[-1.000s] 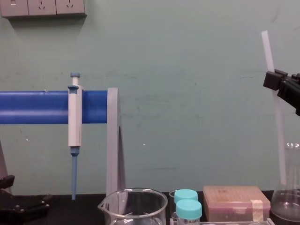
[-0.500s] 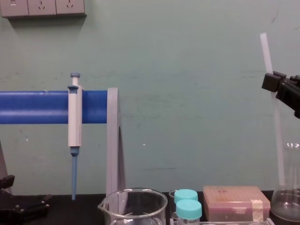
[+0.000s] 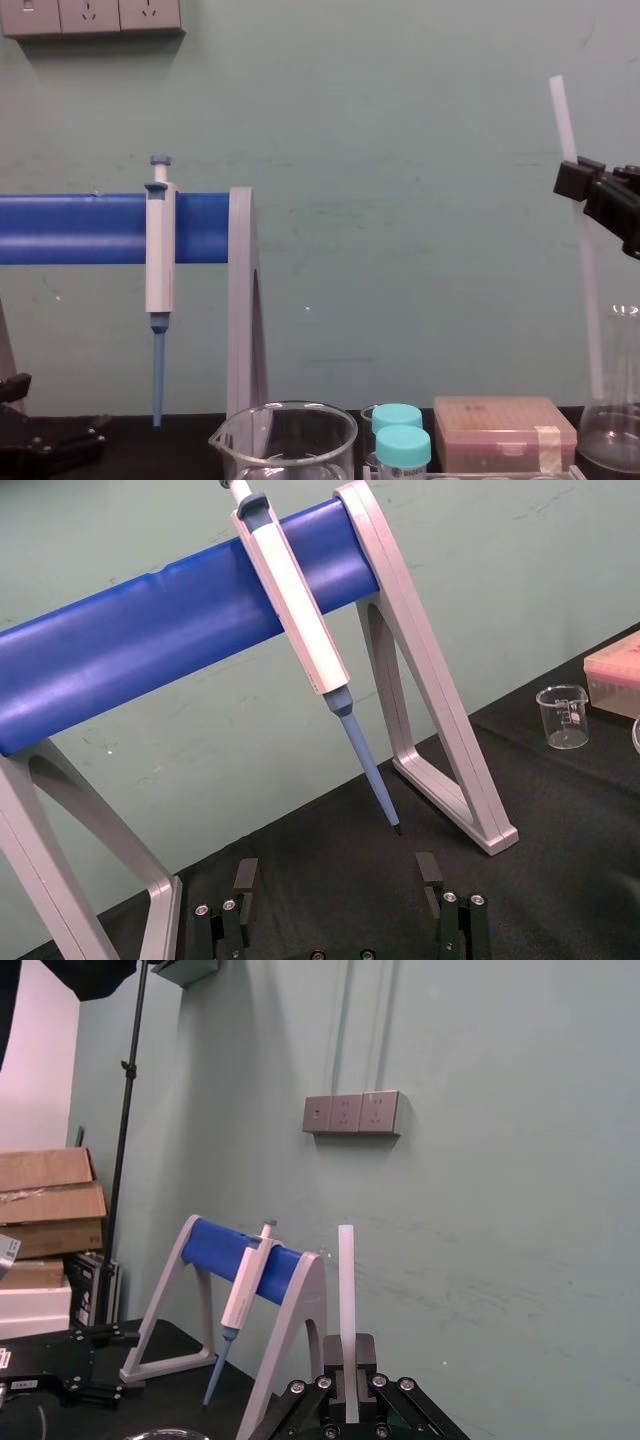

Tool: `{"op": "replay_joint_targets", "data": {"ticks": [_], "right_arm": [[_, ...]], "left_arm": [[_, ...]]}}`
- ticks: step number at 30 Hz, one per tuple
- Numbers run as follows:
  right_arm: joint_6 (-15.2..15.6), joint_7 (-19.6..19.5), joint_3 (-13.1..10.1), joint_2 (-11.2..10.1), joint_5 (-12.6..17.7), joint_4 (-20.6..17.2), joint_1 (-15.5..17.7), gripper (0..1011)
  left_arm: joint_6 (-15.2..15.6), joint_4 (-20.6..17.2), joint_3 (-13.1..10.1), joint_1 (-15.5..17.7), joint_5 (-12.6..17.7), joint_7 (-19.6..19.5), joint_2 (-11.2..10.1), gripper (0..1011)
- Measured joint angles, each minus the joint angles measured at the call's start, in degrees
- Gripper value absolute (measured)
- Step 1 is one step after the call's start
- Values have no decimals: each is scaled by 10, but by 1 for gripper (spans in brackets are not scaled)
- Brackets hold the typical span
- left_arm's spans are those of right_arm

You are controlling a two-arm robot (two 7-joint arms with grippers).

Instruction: Pick up the stirring rod with one hand, then place it down.

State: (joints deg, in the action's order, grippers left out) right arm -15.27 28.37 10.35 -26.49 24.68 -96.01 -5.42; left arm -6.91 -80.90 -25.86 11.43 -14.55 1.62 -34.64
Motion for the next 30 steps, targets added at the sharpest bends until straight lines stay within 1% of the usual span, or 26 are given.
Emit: {"op": "replay_joint_targets", "data": {"ticks": [30], "right_arm": [[0,3,4,-1,1,3,-1,61]], "left_arm": [[0,0,0,0,0,0,0,1000]]}}
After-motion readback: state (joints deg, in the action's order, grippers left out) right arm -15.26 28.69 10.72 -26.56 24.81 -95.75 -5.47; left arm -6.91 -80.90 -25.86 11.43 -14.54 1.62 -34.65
